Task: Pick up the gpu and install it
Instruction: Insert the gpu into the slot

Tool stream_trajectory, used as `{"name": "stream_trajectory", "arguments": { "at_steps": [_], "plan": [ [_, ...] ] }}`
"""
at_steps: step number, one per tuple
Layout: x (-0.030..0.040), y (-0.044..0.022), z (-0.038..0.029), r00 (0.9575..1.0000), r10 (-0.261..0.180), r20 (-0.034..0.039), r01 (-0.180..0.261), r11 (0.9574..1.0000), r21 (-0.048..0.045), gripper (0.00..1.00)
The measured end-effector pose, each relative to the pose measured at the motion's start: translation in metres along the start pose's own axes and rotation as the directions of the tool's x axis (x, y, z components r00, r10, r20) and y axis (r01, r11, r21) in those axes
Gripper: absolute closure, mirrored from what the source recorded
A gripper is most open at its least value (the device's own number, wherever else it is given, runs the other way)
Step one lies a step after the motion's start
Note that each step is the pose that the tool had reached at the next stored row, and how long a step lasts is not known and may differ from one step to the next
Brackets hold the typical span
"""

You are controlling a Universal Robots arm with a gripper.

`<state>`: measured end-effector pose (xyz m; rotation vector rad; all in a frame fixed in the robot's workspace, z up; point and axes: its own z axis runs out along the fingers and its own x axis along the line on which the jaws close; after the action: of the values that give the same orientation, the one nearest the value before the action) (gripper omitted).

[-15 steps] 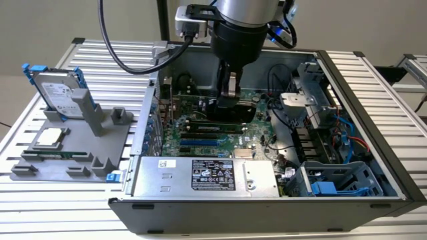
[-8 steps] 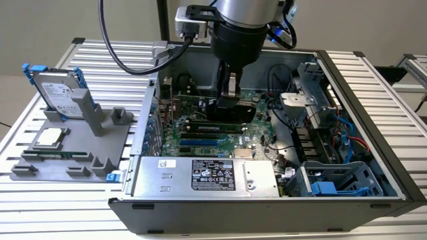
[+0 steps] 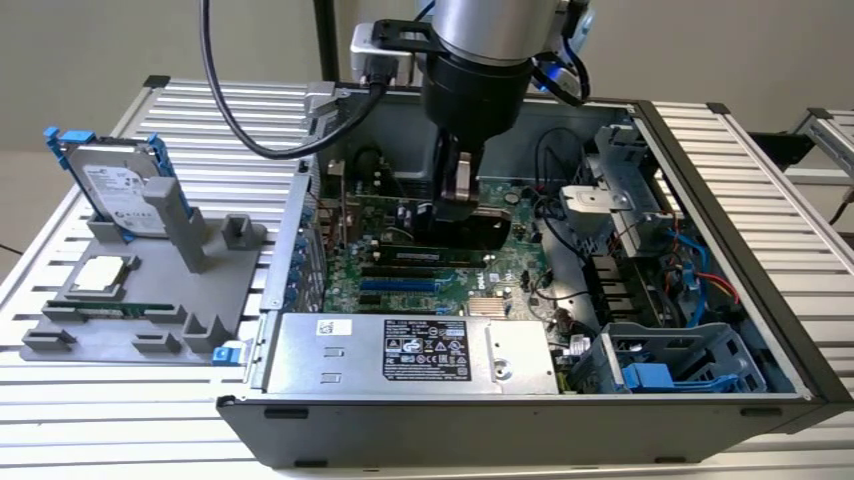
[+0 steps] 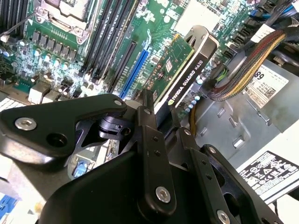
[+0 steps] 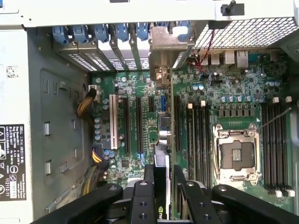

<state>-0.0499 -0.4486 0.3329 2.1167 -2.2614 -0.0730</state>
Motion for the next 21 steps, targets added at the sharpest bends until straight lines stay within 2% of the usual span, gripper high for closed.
{"name": "stream_trajectory", "arguments": {
  "at_steps": [5,9,21],
  "plan": [
    [0.0001,0.0005,0.0075,1.0000,0.000,0.0005,0.000,1.0000,0.0057,1.00],
    [0.0001,0.0016,0.0117,1.0000,0.000,0.0005,0.000,1.0000,0.0058,1.00],
    [0.0002,0.0024,0.0142,1.0000,0.000,0.0008,0.000,1.0000,0.0057,1.00]
  ]
}}
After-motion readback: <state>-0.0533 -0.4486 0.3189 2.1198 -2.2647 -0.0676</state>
